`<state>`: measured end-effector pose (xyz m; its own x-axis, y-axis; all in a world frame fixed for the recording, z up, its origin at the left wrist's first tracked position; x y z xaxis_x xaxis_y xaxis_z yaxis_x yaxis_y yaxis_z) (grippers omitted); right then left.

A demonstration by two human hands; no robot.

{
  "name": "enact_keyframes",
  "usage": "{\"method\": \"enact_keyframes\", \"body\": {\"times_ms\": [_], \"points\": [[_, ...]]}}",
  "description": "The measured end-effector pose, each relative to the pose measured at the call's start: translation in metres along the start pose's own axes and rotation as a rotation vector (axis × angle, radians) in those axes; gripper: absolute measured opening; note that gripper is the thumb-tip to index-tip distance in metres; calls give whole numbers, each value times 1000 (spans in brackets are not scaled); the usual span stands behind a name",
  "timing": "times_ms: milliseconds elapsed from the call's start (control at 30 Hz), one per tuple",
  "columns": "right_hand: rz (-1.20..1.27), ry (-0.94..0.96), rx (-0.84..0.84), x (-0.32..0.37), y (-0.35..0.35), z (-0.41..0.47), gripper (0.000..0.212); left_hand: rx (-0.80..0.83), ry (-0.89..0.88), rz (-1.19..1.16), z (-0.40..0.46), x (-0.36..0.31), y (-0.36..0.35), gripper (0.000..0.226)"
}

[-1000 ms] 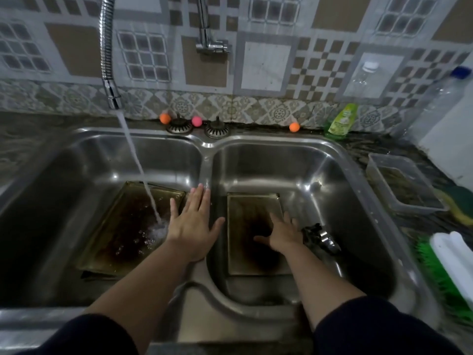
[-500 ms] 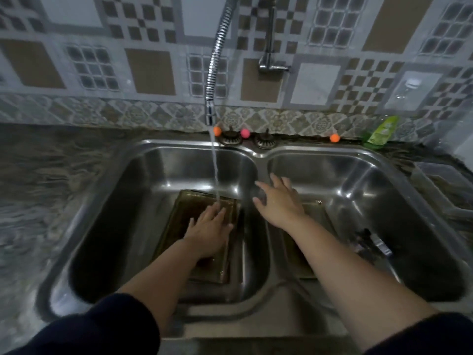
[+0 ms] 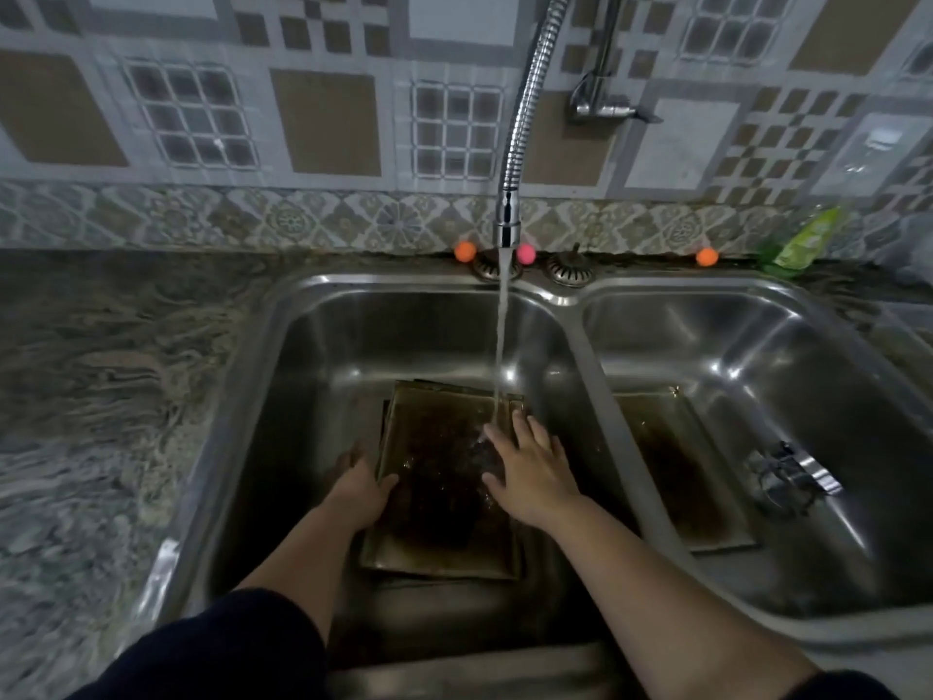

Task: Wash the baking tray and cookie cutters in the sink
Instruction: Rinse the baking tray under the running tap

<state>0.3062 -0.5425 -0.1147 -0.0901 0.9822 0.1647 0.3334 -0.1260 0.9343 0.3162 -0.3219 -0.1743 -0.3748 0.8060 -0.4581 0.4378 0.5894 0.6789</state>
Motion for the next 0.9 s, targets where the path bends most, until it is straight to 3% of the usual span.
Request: {"method": "enact_keyframes", "body": {"times_ms": [167,500,667,800,900], "points": [[20,-18,67,-2,-17,6,67,-9,-32,-38,6,-2,-9,44],[104,34,201,33,-49,-2,62,-301,-130,-364,-47,-48,12,46],[234,110,49,70,-30,7,54,-329,-347,-566,-78,-74,22,49],[241,115,-128,78,16,48,51,-425,-410,-687,-92,-73,31,48],[219,66,-144,67,34,61,51,-519,-418,-786,-92,-57,47,48]]}}
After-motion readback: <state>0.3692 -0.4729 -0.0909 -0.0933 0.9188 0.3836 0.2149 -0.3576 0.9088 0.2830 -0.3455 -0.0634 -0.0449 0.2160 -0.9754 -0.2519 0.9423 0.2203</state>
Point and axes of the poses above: each hand's wrist, its own z-axis towards the middle knuckle, its own y-axis out of the back of the hand, x = y × z, the point moved 6 cm from there along z, towards the middle knuckle, and after that the axes turned 2 degrees about -y, right-handed, at the moved point
